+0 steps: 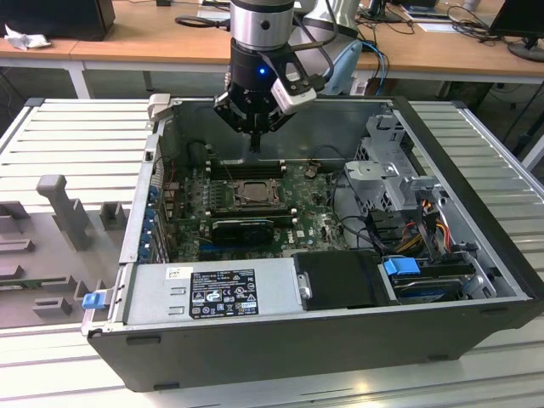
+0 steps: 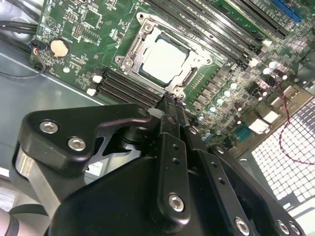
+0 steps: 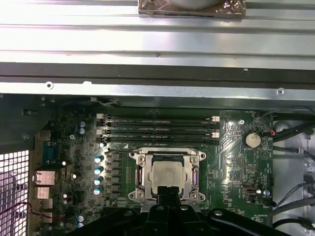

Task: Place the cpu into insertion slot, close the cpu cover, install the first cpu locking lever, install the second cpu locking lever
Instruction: 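Install the first cpu locking lever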

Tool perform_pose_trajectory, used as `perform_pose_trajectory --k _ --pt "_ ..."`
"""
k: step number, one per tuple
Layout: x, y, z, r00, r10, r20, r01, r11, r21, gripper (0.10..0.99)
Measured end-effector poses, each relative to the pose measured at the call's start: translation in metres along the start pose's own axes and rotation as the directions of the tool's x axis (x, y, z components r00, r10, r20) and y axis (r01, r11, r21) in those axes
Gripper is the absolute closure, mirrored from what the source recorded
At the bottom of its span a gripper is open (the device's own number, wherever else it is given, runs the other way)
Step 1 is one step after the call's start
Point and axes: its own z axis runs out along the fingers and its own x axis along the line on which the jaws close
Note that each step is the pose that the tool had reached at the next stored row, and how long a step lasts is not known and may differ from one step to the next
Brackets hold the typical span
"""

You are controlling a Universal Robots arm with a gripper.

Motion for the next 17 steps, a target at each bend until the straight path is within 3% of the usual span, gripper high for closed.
perform_pose_trajectory --k 17 --pt "0.0000 0.0000 0.0000 0.9960 -0.089 -0.0041 0.089 0.9961 0.000 0.980"
